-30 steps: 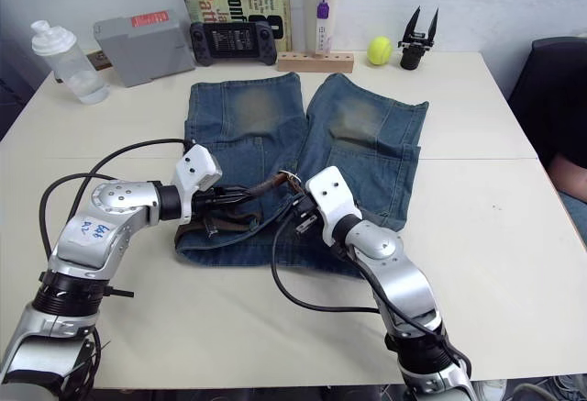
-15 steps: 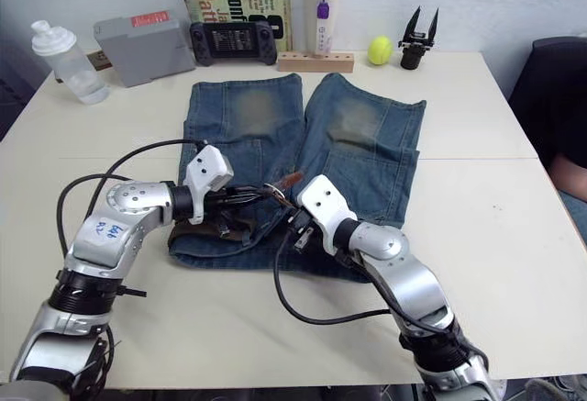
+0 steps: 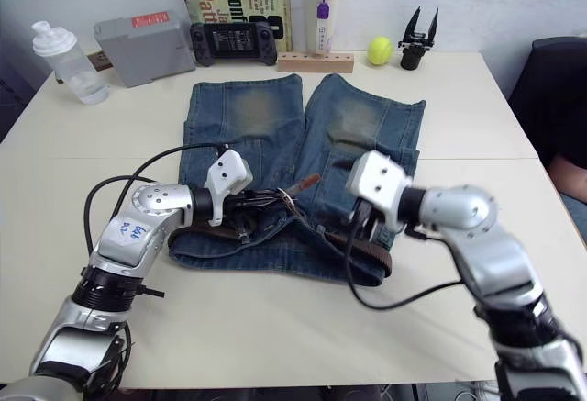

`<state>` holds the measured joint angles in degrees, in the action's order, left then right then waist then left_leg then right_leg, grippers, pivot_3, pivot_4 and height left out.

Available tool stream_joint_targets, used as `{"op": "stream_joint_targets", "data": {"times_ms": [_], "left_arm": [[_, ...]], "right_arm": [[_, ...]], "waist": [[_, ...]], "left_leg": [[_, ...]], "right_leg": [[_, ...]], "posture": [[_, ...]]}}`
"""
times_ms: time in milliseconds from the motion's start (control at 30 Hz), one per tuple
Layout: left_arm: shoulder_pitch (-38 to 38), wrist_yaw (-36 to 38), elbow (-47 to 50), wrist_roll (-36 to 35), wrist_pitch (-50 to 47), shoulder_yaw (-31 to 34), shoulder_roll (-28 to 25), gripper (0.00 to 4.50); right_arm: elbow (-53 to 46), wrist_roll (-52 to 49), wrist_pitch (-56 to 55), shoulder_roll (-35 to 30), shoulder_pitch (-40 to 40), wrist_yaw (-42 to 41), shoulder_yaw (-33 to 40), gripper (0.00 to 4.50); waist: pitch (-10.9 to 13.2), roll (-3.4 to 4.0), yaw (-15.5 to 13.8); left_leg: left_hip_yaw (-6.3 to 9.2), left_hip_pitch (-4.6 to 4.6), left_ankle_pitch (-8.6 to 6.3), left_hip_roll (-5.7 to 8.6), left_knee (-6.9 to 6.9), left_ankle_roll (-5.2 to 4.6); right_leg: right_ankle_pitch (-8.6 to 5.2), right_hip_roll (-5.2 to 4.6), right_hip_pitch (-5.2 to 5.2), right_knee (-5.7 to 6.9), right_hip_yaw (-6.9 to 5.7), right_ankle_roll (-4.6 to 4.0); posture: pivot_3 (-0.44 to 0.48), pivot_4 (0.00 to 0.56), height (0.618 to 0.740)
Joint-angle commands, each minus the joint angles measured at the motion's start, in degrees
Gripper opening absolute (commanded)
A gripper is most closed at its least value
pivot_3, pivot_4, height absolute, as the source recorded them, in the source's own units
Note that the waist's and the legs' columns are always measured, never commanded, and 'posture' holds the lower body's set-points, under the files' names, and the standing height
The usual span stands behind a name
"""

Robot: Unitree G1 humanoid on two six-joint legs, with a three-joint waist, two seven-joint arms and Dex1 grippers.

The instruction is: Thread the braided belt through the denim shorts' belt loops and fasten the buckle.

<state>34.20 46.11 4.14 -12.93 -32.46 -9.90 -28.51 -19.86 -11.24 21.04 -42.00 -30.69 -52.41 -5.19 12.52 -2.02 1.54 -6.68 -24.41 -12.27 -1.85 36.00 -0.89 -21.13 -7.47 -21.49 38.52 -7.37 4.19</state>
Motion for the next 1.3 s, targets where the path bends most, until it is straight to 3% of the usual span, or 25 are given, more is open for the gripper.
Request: {"op": "stream_joint_targets", "data": {"times_ms": [33,167,267,367,400,567,633,667,733,800,867,900,1000,1167,1300], "left_arm": [[1.9,1.2,3.6,-2.1,1.6,1.2,1.2,0.0],[2.2,1.2,3.7,-1.8,2.3,1.3,1.4,0.0],[1.9,1.5,4.2,-1.7,2.5,1.2,1.2,0.0],[1.7,1.7,4.5,-1.3,2.9,0.8,1.0,0.0],[1.7,1.6,4.5,-1.2,2.9,0.8,0.9,0.0],[1.8,1.7,4.0,-1.8,1.5,1.5,0.7,0.0],[1.7,2.3,4.3,-2.9,0.1,2.0,0.4,0.0],[1.6,3.3,4.8,-3.7,-0.6,2.2,-0.1,0.82],[1.4,5.3,6.1,-5.5,-2.5,3.0,-1.8,1.46],[1.5,5.7,6.4,-7.7,-4.7,6.1,-3.5,2.38],[1.5,6.2,6.4,-9.4,-6.4,8.9,-5.3,2.76],[1.5,6.5,6.4,-10.1,-7.1,10.1,-6.5,3.37],[1.3,6.4,7.5,-12.4,-10.0,12.3,-8.4,4.45],[3.3,2.9,11.2,-16.8,-14.8,12.5,-4.8,4.49],[5.9,-2.3,11.5,-14.3,-13.8,8.5,0.7,4.49]], "right_arm": [[7.0,5.8,-10.4,-1.0,-4.7,-4.1,-5.2,4.46],[17.7,10.9,-19.0,0.3,-10.7,-6.6,-10.0,4.46],[23.7,12.7,-22.9,2.1,-13.6,-7.3,-11.8,3.72],[27.0,13.5,-25.7,3.0,-15.0,-8.4,-12.4,2.33],[27.4,13.2,-26.2,3.2,-15.2,-8.8,-12.3,1.65],[25.6,10.7,-25.7,3.6,-14.8,-11.5,-10.7,0.04],[25.2,10.6,-25.7,3.4,-14.4,-11.8,-10.3,0.04],[25.2,10.7,-26.0,3.1,-14.4,-11.9,-10.1,0.0],[26.1,11.2,-27.1,2.4,-14.4,-12.1,-9.7,0.0],[27.3,11.7,-28.7,1.0,-15.0,-12.5,-9.0,0.0],[28.4,11.4,-29.8,-0.4,-15.7,-13.2,-7.9,0.0],[29.0,10.9,-30.2,-1.2,-16.2,-13.9,-7.3,0.0],[30.7,9.7,-31.5,-2.8,-17.3,-15.4,-6.0,0.0],[32.5,9.2,-31.7,-3.3,-20.2,-17.4,-5.5,0.0],[32.3,9.4,-29.2,-2.1,-22.9,-18.4,-6.5,0.0]], "waist": [[0.0,0.0,0.0],[0.0,0.0,0.0],[0.0,0.0,-0.1],[0.0,0.0,-0.1],[0.0,0.0,-0.1],[0.0,0.0,-0.1],[0.0,0.0,-0.1],[0.0,0.0,-0.1],[0.0,0.0,0.0],[0.0,0.01,0.0],[0.0,0.02,0.0],[0.0,0.02,-0.1],[0.0,0.03,0.0],[0.0,0.03,-0.1],[0.0,0.02,-0.3]], "left_leg": [[-0.03,0.0,0.01,0.0,0.03,0.01],[-0.07,-0.01,0.02,0.05,0.1,-0.01],[-0.04,-0.01,0.02,0.04,0.09,-0.02],[-0.03,-0.02,0.02,0.04,0.08,-0.02],[-0.03,-0.02,0.02,0.04,0.09,-0.02],[0.0,-0.02,0.03,0.04,0.13,-0.03],[0.0,-0.02,0.03,0.04,0.12,-0.03],[0.0,-0.02,0.03,0.03,0.12,-0.03],[0.0,-0.02,0.03,0.03,0.12,-0.02],[0.0,-0.02,0.03,0.02,0.12,-0.02],[0.0,-0.02,0.03,0.02,0.12,-0.02],[0.0,-0.02,0.03,0.02,0.12,-0.02],[0.0,-0.02,0.03,0.03,0.13,-0.02],[0.01,-0.02,0.03,0.04,0.13,-0.02],[0.02,-0.02,0.03,0.04,0.16,-0.02]], "right_leg": [[0.0,0.01,0.0,0.0,0.0,0.0],[0.0,-0.03,0.0,0.05,0.03,0.01],[0.0,-0.04,0.01,0.04,0.01,0.01],[0.0,-0.04,0.01,0.02,-0.01,0.01],[0.0,-0.03,0.01,0.02,-0.01,0.01],[0.0,-0.04,0.04,0.04,-0.02,0.01],[0.0,-0.03,0.04,0.04,-0.02,0.0],[0.0,-0.03,0.04,0.04,-0.02,0.01],[0.0,-0.03,0.04,0.04,-0.02,0.0],[0.0,-0.02,0.03,0.04,-0.02,0.0],[0.0,-0.02,0.03,0.04,-0.02,0.0],[0.0,-0.03,0.02,0.04,-0.01,0.0],[0.0,-0.04,0.03,0.04,-0.01,0.0],[0.0,-0.04,0.05,0.03,0.0,0.01],[0.0,-0.05,0.06,0.04,0.0,0.0]], "posture": [[0.0,0.15,0.713],[0.0,0.15,0.713],[0.0,0.15,0.713],[0.0,0.15,0.713],[0.0,0.15,0.713],[0.0,0.15,0.713],[0.0,0.15,0.713],[0.0,0.15,0.713],[0.0,0.15,0.713],[0.0,0.15,0.713],[0.0,0.15,0.713],[0.0,0.15,0.713],[0.0,0.15,0.713],[0.0,0.15,0.713],[0.0,0.15,0.713]]}}
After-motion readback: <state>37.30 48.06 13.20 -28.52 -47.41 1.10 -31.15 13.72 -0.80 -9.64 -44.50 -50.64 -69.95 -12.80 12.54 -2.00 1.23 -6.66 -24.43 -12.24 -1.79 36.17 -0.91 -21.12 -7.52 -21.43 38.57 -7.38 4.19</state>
